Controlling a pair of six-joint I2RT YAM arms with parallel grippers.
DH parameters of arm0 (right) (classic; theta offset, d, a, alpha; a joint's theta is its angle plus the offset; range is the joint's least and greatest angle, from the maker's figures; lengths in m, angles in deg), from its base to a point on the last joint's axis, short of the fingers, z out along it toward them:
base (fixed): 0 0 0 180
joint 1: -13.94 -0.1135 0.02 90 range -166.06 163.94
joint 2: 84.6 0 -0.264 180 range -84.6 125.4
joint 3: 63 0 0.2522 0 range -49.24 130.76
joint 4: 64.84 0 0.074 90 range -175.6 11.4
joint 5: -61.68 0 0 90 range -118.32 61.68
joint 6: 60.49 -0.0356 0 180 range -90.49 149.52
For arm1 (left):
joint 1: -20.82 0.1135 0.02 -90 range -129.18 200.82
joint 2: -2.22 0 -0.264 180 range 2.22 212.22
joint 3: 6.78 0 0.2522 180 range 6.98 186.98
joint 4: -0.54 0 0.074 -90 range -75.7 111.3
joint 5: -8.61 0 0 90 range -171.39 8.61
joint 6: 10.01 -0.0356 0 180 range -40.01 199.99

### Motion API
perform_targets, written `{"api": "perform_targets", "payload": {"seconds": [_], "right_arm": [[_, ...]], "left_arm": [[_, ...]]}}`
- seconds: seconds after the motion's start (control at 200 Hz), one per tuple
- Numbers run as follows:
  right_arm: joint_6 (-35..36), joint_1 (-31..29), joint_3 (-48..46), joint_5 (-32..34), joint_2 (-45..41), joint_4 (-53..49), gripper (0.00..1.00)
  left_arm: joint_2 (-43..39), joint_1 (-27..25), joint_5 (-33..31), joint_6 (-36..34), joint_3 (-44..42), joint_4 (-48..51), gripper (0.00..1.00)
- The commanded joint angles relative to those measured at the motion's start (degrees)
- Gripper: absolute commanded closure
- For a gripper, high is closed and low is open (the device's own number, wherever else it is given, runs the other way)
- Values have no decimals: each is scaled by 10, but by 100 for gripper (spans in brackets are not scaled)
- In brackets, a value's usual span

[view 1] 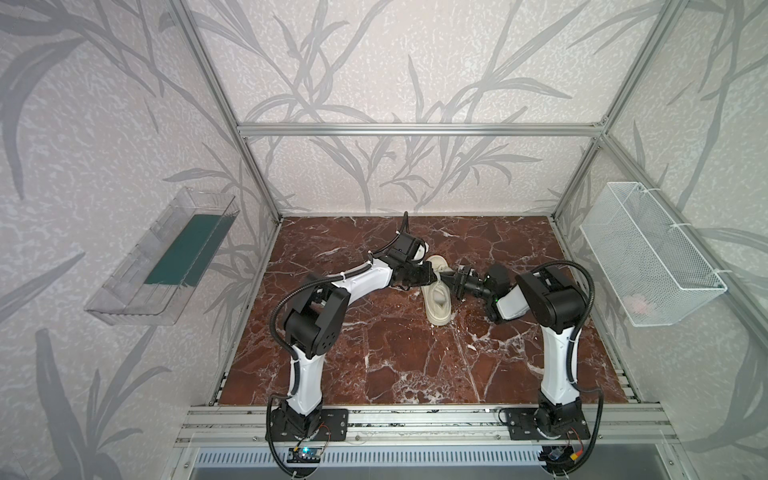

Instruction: Tie the shoes

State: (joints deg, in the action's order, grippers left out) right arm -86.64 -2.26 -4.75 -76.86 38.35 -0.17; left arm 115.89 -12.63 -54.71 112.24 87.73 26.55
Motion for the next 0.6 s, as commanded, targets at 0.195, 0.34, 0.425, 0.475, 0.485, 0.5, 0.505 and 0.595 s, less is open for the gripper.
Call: {"api": "perform_targets", "payload": {"seconds": [0.195,0.34,0.425,0.475,0.485,0.5,0.505,0.595], "right_arm": [[4,-1,4,-8,-18,20,100],[6,1,2,-7,-19,20,100],[6,3,1,-6,-23,20,96],[6,5,-1,-6,-24,20,92],[6,5,-2,-6,-25,20,91],[6,6,-3,-7,-25,20,89],[5,6,-3,-7,-25,20,89],[6,11,-13,-4,-31,20,76]], "left_arm": [[-5,-4,-10,-14,16,14,95],[-13,-3,-14,-18,24,25,100],[-19,-2,-16,-20,24,30,100],[-25,-3,-18,-21,24,32,100],[-26,-3,-18,-21,23,33,100],[-27,-3,-19,-21,23,35,100],[-28,-3,-19,-22,22,35,100],[-39,-2,-20,-25,23,48,100]]}}
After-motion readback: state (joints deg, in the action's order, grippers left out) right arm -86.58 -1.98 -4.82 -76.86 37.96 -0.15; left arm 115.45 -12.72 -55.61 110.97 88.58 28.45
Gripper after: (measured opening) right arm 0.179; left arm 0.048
